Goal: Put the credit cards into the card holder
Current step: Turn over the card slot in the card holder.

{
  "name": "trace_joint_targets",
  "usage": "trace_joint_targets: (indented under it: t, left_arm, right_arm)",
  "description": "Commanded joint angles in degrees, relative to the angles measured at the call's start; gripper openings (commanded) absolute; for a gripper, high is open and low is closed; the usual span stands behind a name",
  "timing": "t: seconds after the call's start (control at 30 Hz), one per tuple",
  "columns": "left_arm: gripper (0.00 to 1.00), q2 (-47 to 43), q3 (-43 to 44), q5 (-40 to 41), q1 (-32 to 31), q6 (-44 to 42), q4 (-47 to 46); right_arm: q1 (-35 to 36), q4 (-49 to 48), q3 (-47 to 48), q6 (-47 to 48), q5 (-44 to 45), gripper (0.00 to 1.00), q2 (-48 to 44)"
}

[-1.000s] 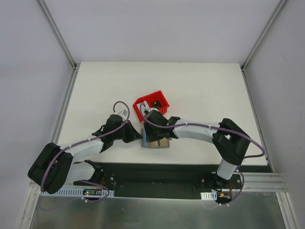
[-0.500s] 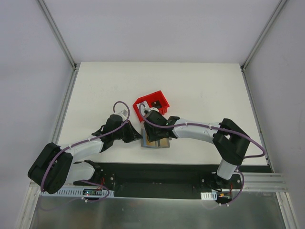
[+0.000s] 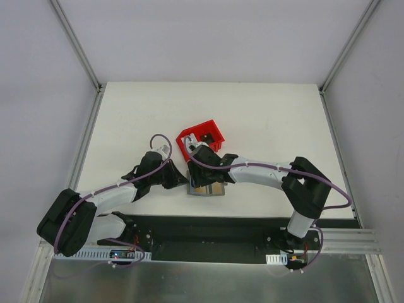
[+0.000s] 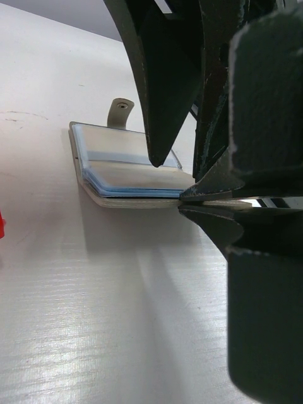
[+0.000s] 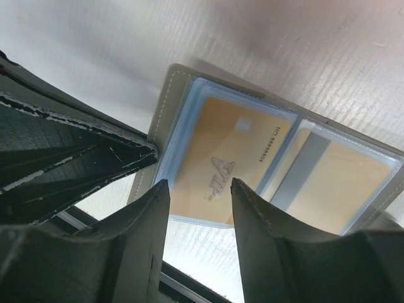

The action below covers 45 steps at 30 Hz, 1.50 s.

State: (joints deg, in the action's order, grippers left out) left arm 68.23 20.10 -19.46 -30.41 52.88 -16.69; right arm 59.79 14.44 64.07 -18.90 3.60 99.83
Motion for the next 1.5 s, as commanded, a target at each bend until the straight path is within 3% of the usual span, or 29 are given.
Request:
trace_joint_targets:
  t: [0.0,1.47]
  left_arm:
    - [0.0,-0.9,1.1,-1.4,-0.4,-1.3,0.1]
    - [0.0,-0.2,1.3,-1.2,-0.4,-1.5,0.1]
  right_arm:
    - [0.2,-1.3,2.2,-0.9,-1.7,0.47,1.0]
    - [1.9,13.1,6.1,3.3,14.9,0.32,-2.8]
